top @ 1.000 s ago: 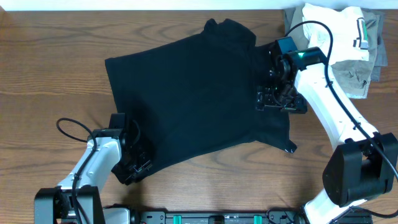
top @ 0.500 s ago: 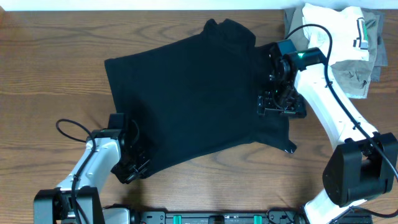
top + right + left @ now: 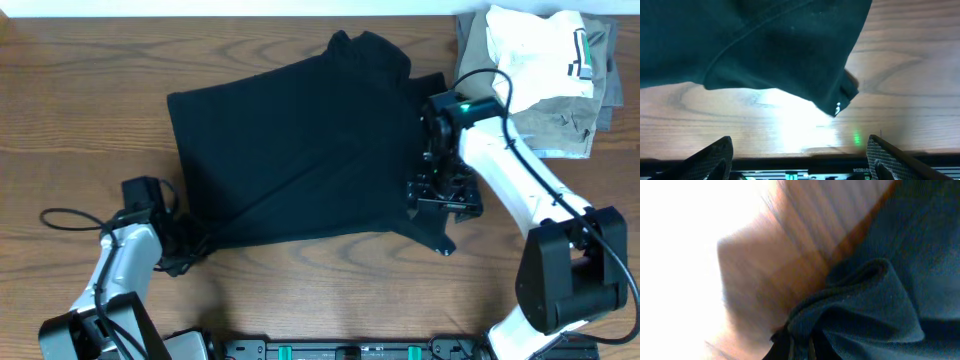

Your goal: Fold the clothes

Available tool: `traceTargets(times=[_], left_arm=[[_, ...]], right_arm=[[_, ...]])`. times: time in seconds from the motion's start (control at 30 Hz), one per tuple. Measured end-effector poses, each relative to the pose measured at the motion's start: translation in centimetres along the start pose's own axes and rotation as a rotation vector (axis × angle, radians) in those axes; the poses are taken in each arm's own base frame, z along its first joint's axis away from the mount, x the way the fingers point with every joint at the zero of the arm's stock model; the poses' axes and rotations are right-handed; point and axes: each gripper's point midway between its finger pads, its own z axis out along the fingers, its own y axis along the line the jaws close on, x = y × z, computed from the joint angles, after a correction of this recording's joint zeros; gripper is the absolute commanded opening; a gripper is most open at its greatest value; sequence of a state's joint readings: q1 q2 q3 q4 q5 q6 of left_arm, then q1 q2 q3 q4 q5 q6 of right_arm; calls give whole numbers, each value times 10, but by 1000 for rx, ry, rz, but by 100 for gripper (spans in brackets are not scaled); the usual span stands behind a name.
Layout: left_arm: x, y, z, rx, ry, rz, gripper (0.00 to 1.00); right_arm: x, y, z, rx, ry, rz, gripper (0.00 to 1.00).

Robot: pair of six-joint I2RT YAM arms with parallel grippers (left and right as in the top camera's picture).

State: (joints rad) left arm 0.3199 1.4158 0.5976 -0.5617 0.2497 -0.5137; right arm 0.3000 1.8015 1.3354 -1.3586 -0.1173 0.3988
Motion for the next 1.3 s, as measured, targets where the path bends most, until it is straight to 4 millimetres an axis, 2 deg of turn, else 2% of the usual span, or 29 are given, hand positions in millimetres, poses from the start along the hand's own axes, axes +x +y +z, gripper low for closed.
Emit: traceTargets(times=[0.13, 0.3, 0.37, 0.47, 0.53, 0.7, 0.83, 1.03, 1.17, 1.3], left_arm=[[-16, 4, -2, 14, -46, -23, 6], [-19, 7, -2, 9, -57, -25, 6], [-19, 7, -2, 9, -58, -24, 6], [-19, 7, -2, 9, -58, -24, 6], [-19, 7, -2, 9, -58, -23, 7], [-19, 7, -2, 8, -58, -16, 6], [-19, 7, -2, 8, -58, -10, 6], [-19, 7, -2, 7, -57, -7, 6], [-18, 7, -2, 6, -56, -2, 6], [-18, 7, -2, 6, -55, 1, 6]], right_arm=[[7, 9, 12, 12, 8, -18, 79], [27, 11, 36, 51, 62, -9, 66], [35, 11, 46, 62, 80, 7, 58], [39, 11, 56, 61, 89, 22, 30], [42, 11, 62, 63, 97, 29, 24], [52, 9, 80, 77, 113, 30, 26], [51, 6, 92, 78, 95, 47, 44], [34, 13, 96, 50, 24, 21, 58], [25, 19, 90, 21, -31, -66, 59], [21, 21, 65, -2, -134, -133, 64]])
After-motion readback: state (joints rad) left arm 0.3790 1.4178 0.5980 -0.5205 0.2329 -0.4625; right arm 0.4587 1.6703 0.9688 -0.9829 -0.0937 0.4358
